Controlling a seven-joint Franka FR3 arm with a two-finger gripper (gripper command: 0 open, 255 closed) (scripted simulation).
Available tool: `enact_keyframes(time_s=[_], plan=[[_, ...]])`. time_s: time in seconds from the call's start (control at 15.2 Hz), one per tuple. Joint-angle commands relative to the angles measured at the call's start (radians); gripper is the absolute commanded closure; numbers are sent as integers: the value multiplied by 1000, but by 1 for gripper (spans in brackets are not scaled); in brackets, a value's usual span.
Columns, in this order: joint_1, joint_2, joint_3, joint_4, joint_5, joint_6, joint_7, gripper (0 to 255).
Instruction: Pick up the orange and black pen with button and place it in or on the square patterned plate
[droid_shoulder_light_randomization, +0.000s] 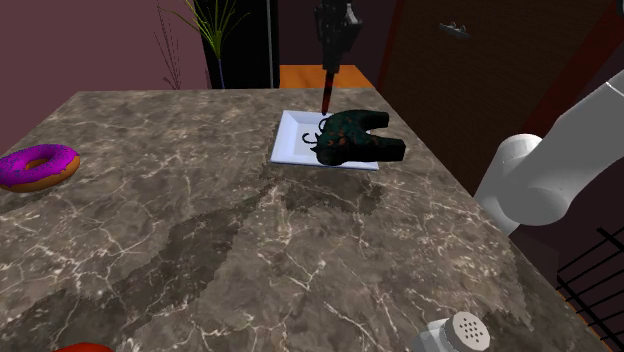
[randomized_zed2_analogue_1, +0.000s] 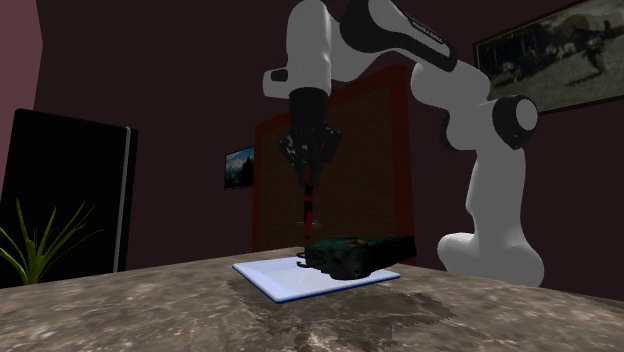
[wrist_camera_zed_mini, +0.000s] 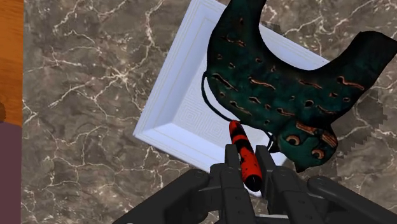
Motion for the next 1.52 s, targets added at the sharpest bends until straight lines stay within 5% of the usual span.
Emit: enact_keyframes(time_s=[0.0,0.53,0.99,1.06,1.45], plan=[[0,-13,-2,-40,2,27,-4,255],[4,-42,-1,-176,9,135,-8,255],[4,-42,-1,-176,9,135,-8,255],[4,-42,-1,-176,9,135,-8,0],[3,-34,-1,-135,7,101,-7,0]])
